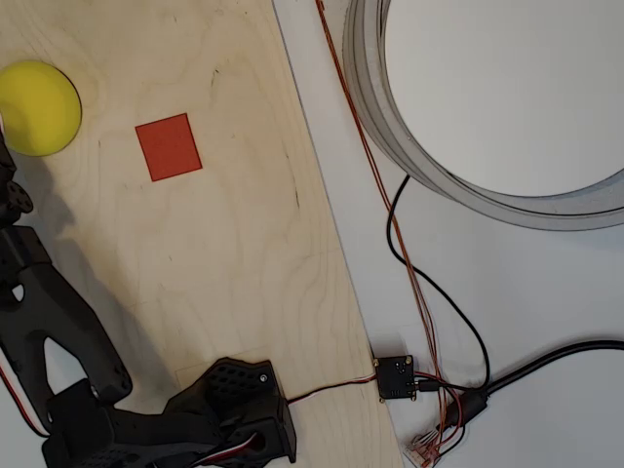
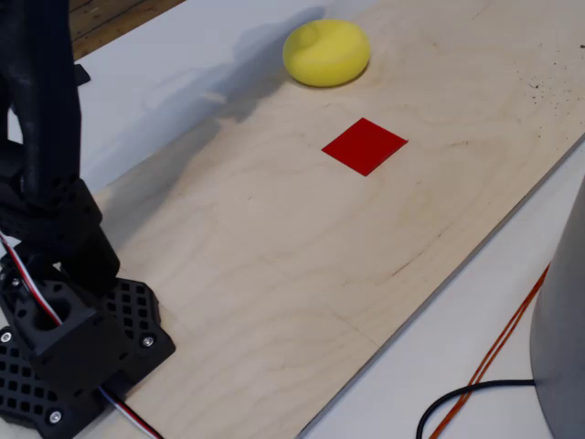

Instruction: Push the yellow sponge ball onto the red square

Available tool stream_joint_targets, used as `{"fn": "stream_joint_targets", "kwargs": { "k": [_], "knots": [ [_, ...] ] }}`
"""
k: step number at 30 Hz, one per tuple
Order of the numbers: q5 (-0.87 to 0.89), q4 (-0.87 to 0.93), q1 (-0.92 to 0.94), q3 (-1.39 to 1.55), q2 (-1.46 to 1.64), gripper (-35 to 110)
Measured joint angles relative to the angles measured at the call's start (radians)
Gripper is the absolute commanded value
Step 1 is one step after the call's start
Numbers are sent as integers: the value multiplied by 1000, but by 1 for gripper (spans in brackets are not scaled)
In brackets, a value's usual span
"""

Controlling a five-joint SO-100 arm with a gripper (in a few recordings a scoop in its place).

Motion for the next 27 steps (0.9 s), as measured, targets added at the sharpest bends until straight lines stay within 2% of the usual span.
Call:
{"fn": "stream_joint_targets", "kwargs": {
  "k": [17,27],
  "knots": [
    [35,-160,21,57,-60,0],
    [37,-176,28,322,0,0]
  ]
}}
